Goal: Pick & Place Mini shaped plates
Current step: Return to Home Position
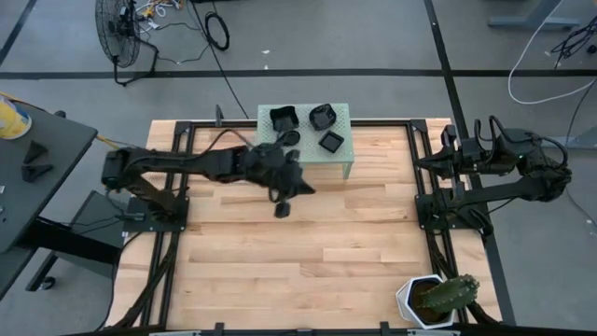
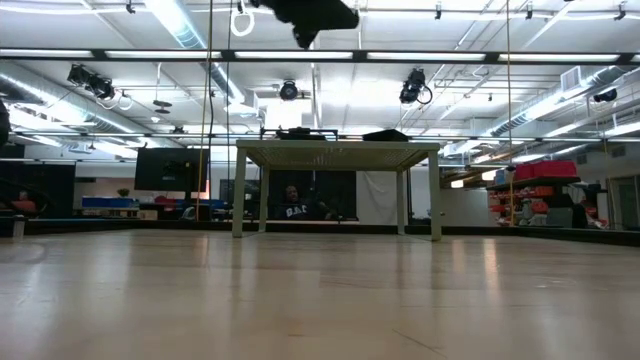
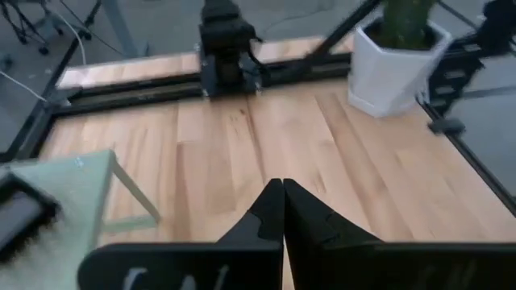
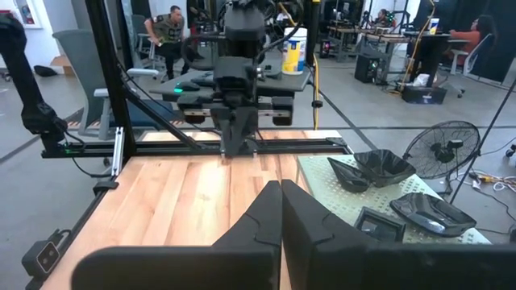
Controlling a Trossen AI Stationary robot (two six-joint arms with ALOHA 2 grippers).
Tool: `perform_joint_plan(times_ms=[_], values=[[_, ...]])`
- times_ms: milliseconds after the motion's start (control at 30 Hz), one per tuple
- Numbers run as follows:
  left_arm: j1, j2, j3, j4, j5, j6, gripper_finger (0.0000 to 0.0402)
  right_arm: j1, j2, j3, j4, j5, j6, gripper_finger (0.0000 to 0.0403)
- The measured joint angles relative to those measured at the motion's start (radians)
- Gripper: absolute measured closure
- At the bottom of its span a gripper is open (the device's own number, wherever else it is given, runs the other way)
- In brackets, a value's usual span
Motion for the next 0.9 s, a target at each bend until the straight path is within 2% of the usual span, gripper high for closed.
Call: perform_joint_plan(times_ms=[233,500,800,900], values=[[-0.020,-0.144,-0.233,0.070,0.000,-0.014,0.0401,0.000,0.000,0.000,0.000,0.000,0.000,0.0399],[-0.029,-0.348,-0.575,0.342,0.041,-0.044,0.0401,0.000,0.000,0.000,0.000,0.000,0.000,0.0399],[-0.078,-0.520,-0.831,0.418,0.042,-0.018,0.0401,0.000,0.000,0.000,0.000,0.000,0.000,0.0399],[-0.093,-0.591,-0.919,0.495,0.059,-0.016,0.0401,0.000,0.000,0.000,0.000,0.000,0.000,0.0399]])
